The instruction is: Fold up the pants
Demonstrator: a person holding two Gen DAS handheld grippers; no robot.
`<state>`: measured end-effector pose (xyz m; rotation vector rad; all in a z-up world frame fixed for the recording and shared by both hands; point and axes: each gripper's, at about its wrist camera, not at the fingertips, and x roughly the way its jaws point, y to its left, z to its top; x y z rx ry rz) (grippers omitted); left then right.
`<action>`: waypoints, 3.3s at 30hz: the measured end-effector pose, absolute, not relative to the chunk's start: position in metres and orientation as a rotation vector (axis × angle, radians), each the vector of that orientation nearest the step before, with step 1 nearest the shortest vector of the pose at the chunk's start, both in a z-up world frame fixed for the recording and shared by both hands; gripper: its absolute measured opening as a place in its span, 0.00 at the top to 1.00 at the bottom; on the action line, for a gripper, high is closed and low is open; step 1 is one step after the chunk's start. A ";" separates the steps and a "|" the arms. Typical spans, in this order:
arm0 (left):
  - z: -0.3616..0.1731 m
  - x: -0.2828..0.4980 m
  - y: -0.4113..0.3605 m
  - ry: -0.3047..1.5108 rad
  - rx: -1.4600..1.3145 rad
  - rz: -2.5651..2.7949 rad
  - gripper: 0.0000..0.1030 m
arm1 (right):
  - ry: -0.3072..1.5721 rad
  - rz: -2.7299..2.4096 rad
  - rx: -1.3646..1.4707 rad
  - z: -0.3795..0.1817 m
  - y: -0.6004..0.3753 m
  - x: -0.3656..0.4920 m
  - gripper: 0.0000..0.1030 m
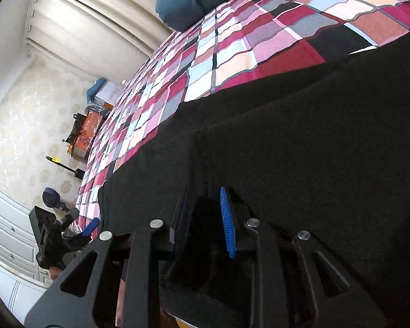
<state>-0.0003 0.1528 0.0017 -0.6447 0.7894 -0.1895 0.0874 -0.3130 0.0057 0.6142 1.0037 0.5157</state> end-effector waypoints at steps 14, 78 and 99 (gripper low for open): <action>-0.026 0.016 0.205 0.812 -0.794 -0.230 0.06 | 0.969 0.558 0.619 0.012 -0.304 0.086 0.40; 0.027 0.091 -0.060 0.964 -0.285 -0.367 0.86 | 0.831 0.601 0.442 0.031 -0.286 0.040 0.02; 0.027 0.021 0.075 0.733 -0.690 -0.344 0.15 | 0.969 0.856 0.788 0.046 -0.294 0.078 0.02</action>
